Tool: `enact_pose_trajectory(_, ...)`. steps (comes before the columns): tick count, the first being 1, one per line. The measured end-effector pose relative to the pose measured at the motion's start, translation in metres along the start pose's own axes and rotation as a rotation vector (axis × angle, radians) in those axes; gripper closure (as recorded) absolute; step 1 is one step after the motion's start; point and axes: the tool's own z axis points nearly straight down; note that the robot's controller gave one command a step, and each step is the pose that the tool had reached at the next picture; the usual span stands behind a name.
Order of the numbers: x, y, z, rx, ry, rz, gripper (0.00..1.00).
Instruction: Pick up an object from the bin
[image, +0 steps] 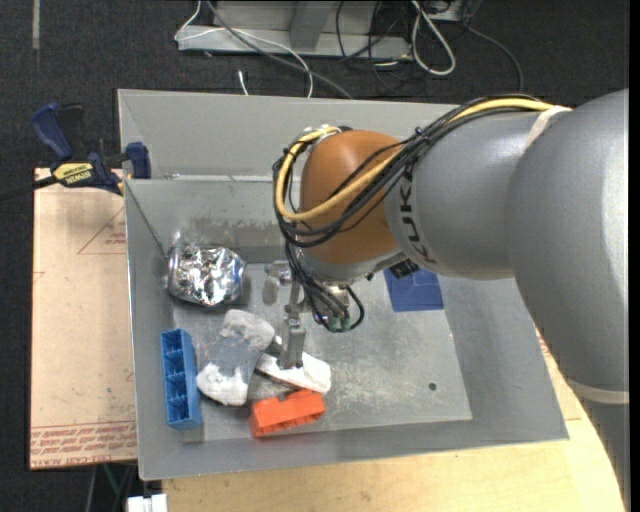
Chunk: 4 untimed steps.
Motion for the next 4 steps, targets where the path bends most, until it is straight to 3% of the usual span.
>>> enact_pose_trajectory(1,-0.016,0.015,0.012,-0.002,-0.017,0.018,0.00)
enact_pose_trajectory(2,-0.006,0.016,0.059,-0.003,-0.005,-0.033,0.00)
enact_pose_trajectory(3,0.057,0.024,0.060,-0.007,-0.043,0.002,0.00)
enact_pose_trajectory(4,0.033,0.023,0.059,-0.005,-0.024,-0.004,0.00)
